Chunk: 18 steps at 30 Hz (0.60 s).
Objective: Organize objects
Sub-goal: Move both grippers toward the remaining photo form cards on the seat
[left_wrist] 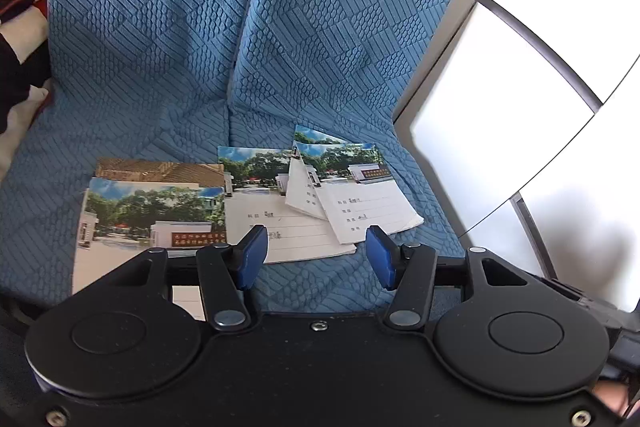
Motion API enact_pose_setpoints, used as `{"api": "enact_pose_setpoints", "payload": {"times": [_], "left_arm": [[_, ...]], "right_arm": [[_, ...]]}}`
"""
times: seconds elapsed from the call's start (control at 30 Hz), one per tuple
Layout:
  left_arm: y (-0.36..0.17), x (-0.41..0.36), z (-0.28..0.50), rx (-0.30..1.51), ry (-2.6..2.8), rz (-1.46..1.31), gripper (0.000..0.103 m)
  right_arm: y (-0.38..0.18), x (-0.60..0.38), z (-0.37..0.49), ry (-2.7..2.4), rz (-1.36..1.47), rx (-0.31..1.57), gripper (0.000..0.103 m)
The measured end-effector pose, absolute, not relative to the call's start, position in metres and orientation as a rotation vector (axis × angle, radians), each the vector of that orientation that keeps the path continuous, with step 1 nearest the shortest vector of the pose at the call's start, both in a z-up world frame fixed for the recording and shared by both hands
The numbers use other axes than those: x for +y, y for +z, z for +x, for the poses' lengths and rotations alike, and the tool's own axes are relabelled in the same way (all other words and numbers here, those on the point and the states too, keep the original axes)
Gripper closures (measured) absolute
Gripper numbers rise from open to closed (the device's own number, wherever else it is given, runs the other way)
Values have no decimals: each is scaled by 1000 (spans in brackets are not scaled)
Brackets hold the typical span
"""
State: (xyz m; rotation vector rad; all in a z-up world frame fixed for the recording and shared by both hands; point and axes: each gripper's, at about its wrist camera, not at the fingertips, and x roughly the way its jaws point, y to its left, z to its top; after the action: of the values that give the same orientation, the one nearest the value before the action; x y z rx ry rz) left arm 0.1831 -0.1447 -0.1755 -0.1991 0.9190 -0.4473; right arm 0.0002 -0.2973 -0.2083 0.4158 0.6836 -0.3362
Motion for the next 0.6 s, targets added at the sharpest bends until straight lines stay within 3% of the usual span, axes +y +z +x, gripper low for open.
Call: {"api": "enact_pose_setpoints", "payload": {"times": [0.6], "left_arm": [[-238,-195,246,1018,-494,-274,53]], "right_arm": [[-257,-351,31,-391,535,682,35]]}}
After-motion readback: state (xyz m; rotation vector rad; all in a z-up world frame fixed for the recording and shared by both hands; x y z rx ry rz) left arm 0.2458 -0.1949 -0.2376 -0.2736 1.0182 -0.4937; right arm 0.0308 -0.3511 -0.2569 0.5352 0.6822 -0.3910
